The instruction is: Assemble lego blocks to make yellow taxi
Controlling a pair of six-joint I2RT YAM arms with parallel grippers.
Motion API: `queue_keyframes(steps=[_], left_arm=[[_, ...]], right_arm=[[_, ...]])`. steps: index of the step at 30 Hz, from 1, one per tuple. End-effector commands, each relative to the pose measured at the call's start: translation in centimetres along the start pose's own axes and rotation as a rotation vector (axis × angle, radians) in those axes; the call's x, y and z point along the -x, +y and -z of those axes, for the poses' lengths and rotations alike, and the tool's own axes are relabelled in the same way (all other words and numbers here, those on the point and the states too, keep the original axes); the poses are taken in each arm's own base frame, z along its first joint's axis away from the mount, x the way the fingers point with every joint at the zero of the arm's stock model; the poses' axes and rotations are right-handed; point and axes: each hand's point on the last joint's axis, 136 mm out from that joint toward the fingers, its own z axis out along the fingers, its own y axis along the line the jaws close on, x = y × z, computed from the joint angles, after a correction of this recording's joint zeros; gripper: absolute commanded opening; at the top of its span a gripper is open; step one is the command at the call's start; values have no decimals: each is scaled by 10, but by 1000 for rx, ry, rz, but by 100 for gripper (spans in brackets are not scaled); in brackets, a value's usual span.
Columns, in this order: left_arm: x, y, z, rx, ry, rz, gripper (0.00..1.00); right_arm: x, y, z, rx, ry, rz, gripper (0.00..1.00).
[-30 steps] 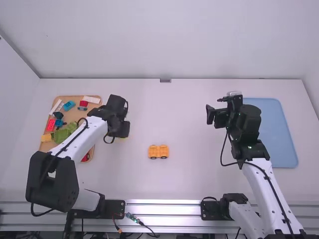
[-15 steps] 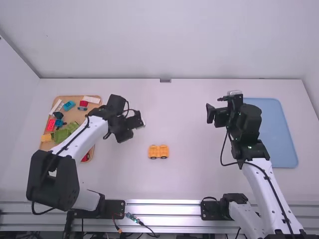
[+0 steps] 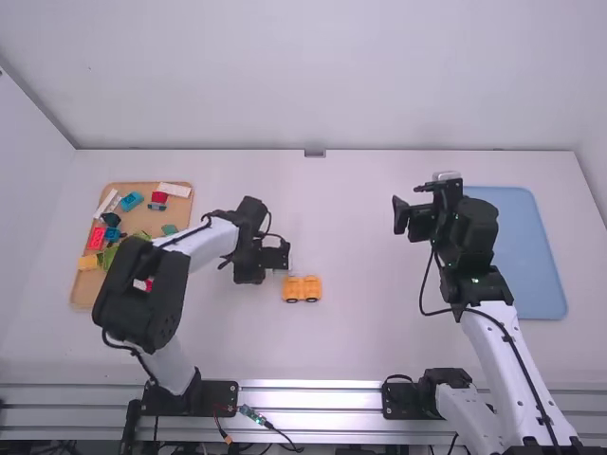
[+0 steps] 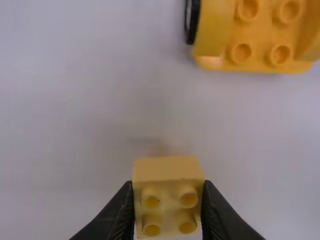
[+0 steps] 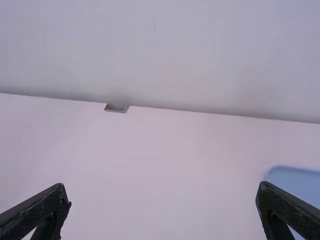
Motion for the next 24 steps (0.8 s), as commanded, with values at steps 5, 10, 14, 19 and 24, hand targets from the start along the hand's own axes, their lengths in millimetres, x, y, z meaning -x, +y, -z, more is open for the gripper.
queue_keyframes(steps=[5,10,14,19,24], left_arm=[[0,-13,-3,-56,-15,-27,1],[6,-19,-7,-67,-38,-62,1],[6,-25,-10,-84,-48,-55,2],[6,-24,-13,-75,-49,-34,27],[10,-19,-9,-59,-54,-44,99]], right_arm=[[17,1,2,4,-40,10,99],[17,1,2,3,-40,10,99],[16,1,2,4,-37,9,99],[16,1,2,4,-37,9,99],[16,1,2,4,-37,9,99]])
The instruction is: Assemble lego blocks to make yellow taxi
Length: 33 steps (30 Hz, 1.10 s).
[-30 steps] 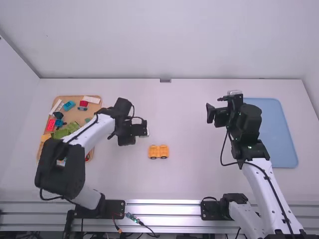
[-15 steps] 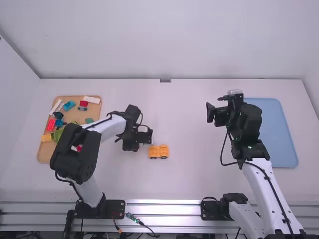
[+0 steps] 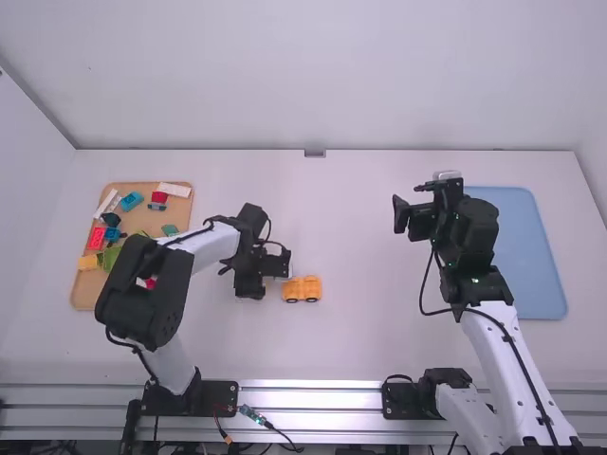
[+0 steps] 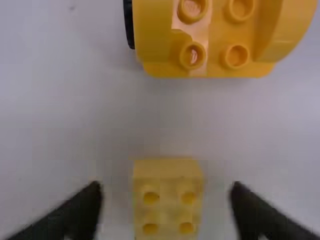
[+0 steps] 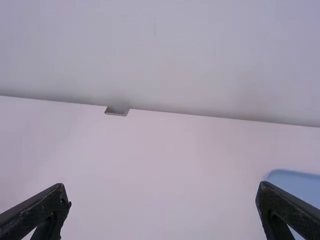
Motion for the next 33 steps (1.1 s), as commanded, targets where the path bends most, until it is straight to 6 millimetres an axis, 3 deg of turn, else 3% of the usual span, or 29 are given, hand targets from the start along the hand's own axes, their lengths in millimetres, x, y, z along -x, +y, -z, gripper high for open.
queue_keyframes(steps=[1,6,9,11,15,22,25,28,30,33], left_arm=[[6,-3,0,-9,-13,-10,99],[12,14,19,31,-2,33,99],[22,23,50,42,-12,49,99],[25,25,58,42,-14,51,99],[38,37,102,61,-18,50,99],[57,68,129,176,-87,105,99],[72,63,134,149,-176,9,99],[91,43,145,86,-339,-170,99],[91,30,155,63,-420,-255,99],[88,28,166,73,-514,-268,99]], right_arm=[[15,1,2,5,-30,8,99],[15,2,2,5,-30,8,99],[14,2,2,8,-30,8,99],[14,2,2,9,-28,8,99],[9,-3,2,-19,-6,2,99],[7,-2,2,-4,0,0,99],[3,3,2,26,15,-41,99],[1,10,2,68,20,27,99],[-1,24,4,151,23,117,99],[-8,46,8,271,25,227,99]])
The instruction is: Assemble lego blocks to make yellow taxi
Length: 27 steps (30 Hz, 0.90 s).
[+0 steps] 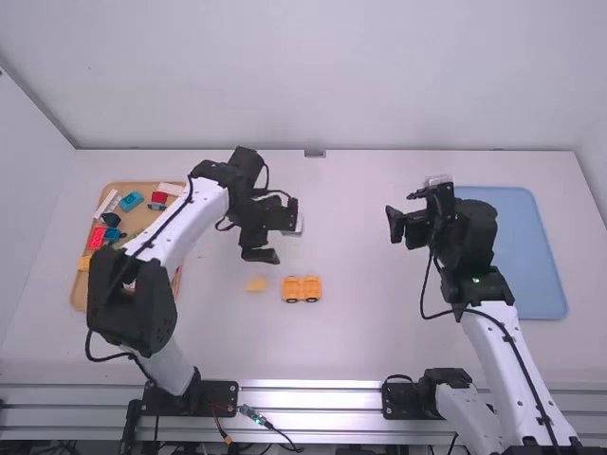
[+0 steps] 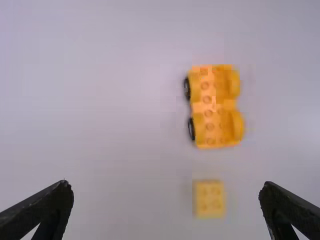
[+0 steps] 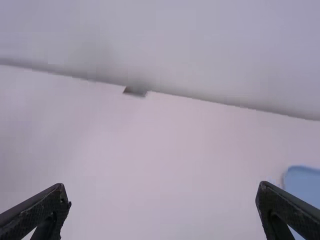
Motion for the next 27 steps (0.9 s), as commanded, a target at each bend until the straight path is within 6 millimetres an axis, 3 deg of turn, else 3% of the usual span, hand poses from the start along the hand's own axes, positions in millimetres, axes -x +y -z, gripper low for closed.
queue_keyframes(steps=[1,3,7,13,18,22,27], left_arm=[[21,-7,24,35,-229,-125,99],[15,-9,25,61,-306,-148,99],[-7,-10,9,100,-335,-145,99],[-18,-16,-15,134,-398,-159,99],[-20,-24,-32,164,-456,-203,99],[-12,-33,-32,138,-539,-163,99],[-24,-41,-32,115,-531,-100,99]], right_arm=[[10,37,4,200,-48,218,99],[-2,63,6,342,-68,363,99],[-31,91,-3,514,-104,515,99],[-59,108,-28,636,-135,523,99],[-68,134,-28,804,-180,490,99],[-81,143,-42,824,-163,501,99],[-103,160,-54,885,-125,489,99]])
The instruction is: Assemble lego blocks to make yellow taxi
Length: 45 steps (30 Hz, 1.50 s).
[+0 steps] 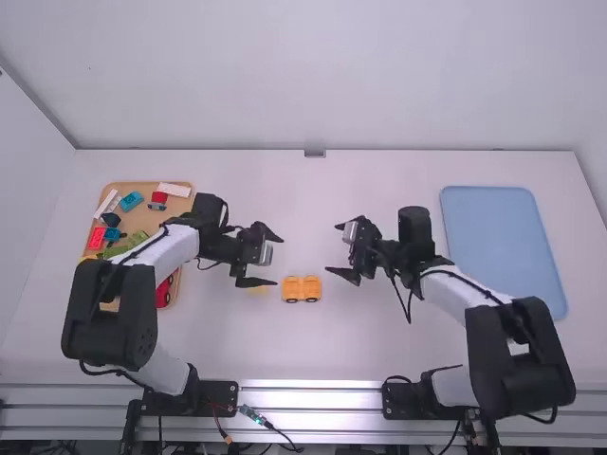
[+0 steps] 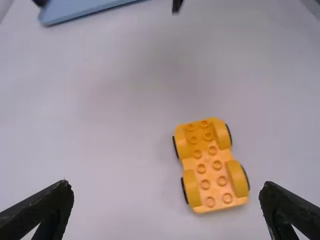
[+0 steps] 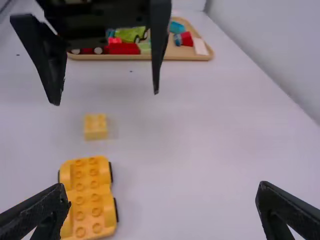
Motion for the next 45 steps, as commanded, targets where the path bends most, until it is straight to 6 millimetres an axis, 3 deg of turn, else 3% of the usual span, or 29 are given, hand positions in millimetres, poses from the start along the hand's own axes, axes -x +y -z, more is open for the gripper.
queue_keyframes(steps=[1,5,9,13,20,23,29,35,41,45], left_arm=[[0,-5,8,10,-44,56,99],[-17,-7,27,56,-35,156,99],[-26,-21,39,96,-82,100,99],[-39,-35,37,113,-74,100,99],[-50,-38,27,142,-77,219,99],[-46,-34,28,169,-117,181,99],[-58,-35,25,183,-58,134,99],[-60,-36,23,178,-45,136,99],[-69,-35,20,178,-22,128,97],[-75,-35,19,182,-19,136,98]], right_arm=[[-7,12,-9,54,-6,-20,99],[-6,28,-18,111,-6,-31,99],[-12,42,-23,146,35,-24,99],[-14,55,-30,180,62,-32,99],[-26,69,-37,172,98,5,99],[-31,70,-36,136,89,26,99],[-41,79,-38,115,28,30,99],[-59,74,-53,136,34,-5,99],[-55,77,-64,234,-30,-70,99],[-76,69,-72,177,50,-81,99]])
